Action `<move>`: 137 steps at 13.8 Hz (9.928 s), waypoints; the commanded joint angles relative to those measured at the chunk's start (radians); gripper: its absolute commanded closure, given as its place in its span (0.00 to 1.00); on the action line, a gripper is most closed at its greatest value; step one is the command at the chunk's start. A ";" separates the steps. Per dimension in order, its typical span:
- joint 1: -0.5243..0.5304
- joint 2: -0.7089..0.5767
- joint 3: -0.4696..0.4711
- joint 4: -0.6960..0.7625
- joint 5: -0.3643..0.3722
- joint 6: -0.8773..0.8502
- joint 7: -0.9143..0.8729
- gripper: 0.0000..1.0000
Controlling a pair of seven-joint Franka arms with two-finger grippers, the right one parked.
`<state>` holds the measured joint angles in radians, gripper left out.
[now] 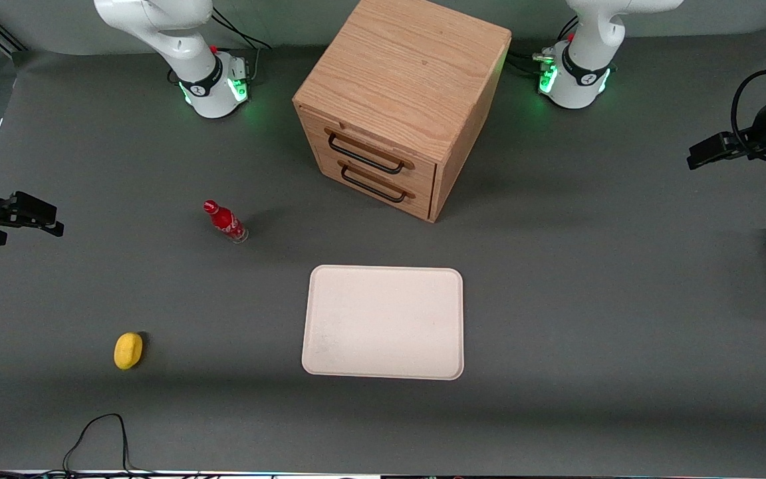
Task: Place red cookie box on tray
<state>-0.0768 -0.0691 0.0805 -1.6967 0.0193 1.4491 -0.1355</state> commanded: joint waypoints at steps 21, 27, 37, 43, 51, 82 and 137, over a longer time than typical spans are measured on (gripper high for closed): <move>0.428 0.363 0.022 0.431 0.111 -0.150 0.414 0.00; 0.630 0.618 0.019 0.681 0.123 -0.084 0.697 0.00; 0.634 0.851 0.013 0.505 0.034 0.374 0.695 0.00; 0.632 0.942 0.013 0.505 0.010 0.496 0.689 0.00; 0.632 0.947 0.013 0.505 0.016 0.510 0.728 1.00; -0.018 0.149 -0.001 -0.017 -0.053 0.115 -0.080 1.00; 0.045 0.022 -0.023 -0.147 0.014 0.218 0.056 0.00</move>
<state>-0.0007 0.0867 0.0025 -1.7229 0.0147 1.6725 -0.0950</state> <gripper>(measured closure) 0.000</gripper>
